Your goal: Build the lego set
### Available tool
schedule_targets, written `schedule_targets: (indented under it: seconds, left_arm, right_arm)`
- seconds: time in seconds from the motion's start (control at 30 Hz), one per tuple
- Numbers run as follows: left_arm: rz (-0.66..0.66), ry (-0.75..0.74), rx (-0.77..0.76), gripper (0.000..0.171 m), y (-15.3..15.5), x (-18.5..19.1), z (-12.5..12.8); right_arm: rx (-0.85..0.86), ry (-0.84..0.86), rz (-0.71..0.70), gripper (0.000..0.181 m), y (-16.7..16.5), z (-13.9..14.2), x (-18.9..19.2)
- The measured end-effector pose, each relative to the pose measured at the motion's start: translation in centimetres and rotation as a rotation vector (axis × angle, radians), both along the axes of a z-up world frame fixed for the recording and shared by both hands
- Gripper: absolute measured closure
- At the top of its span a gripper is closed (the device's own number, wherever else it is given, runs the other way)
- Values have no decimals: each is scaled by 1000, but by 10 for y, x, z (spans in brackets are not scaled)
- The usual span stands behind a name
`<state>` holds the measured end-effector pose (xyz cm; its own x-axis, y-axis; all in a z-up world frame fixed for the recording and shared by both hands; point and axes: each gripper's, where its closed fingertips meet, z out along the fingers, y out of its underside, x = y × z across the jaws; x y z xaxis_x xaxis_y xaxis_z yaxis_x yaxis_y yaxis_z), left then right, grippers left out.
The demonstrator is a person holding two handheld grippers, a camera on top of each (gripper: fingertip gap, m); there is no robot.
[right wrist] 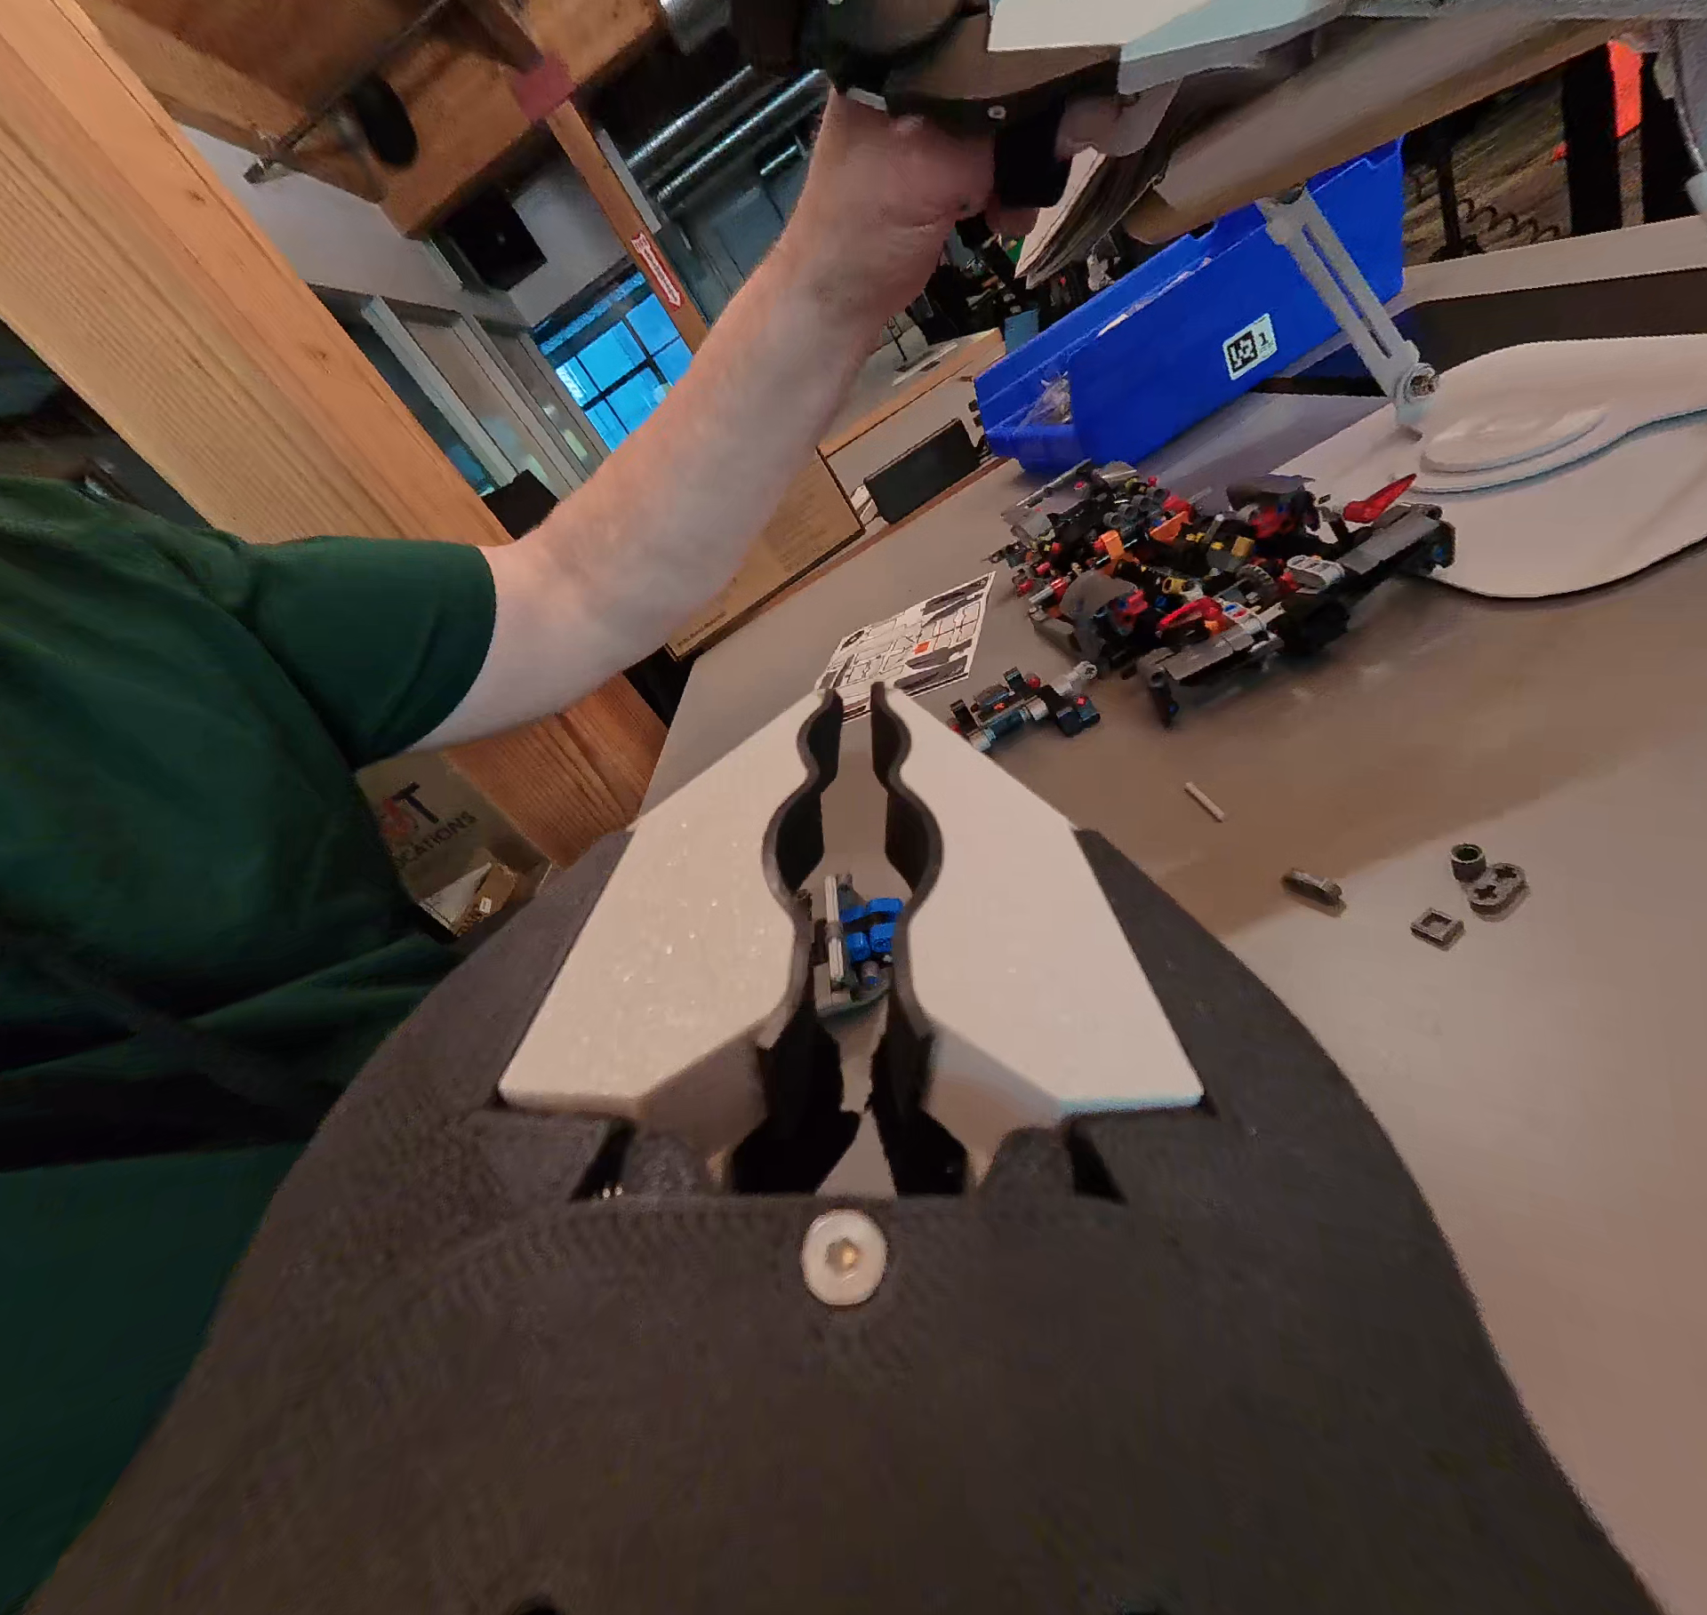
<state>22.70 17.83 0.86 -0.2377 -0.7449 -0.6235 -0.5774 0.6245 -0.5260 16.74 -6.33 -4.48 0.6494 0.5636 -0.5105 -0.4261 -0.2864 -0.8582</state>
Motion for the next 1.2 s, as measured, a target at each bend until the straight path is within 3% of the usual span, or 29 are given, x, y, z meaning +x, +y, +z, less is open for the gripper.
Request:
schedule_targets:
  seconds: [0.33,0.7,0.87,1.03,1.2]
  left_arm:
    - [-9,-68,-266,171,-4,0,5]
    - [-10,-84,-277,171,-3,-1,4]
    - [-23,-131,-401,171,-7,-2,9]
    - [-42,-240,-586,171,-12,-5,21]
    - [-37,-469,-778,171,-4,-17,48]
  right_arm:
    - [-4,0,23,181,2,-5,-6]
    - [-27,3,38,181,5,-12,-8]
    - [-21,1,35,181,4,-11,-8]
    - [-20,6,41,181,4,-10,-9]
    - [-16,14,39,181,4,-9,-8]
